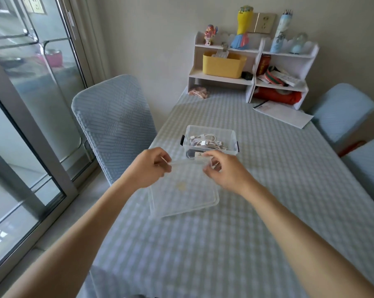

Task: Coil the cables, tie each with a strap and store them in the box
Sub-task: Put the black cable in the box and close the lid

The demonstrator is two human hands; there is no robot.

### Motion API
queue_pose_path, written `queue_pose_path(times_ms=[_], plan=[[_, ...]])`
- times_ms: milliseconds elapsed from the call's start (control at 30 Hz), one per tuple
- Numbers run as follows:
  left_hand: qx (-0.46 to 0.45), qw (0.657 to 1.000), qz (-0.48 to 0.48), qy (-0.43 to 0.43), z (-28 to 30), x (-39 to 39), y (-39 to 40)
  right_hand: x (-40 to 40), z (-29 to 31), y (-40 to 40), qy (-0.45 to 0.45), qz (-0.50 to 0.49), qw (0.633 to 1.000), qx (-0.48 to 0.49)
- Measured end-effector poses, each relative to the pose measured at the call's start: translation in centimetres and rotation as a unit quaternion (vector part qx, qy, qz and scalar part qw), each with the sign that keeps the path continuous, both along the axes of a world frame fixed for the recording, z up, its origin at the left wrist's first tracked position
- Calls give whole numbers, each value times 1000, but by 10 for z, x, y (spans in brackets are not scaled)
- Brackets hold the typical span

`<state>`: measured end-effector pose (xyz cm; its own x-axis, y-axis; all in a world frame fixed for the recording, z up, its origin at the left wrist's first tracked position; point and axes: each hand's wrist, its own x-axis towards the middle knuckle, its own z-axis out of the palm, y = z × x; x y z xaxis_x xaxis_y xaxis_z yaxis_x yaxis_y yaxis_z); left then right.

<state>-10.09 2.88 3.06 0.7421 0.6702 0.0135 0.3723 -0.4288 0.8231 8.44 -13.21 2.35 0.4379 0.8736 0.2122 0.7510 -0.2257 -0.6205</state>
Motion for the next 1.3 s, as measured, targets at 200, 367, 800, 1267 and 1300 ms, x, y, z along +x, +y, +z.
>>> queue_pose_path(times_ms=[200,367,800,1267,1300], plan=[[107,986,-26,-121,45,5,-8,9,43,-10,23,-22,995,90],[241,954,-44,-174,80,26,-13,28,72,-14,26,-42,985,163],[523,818,-24,-237,35,109,13,99,35,1,-125,-99,971,181],[444,884,-78,-122,-37,105,12,103,-25,-7,-137,-92,976,144],[438,888,-81,-114,-39,106,13,102,-24,-8,-136,-93,976,140]])
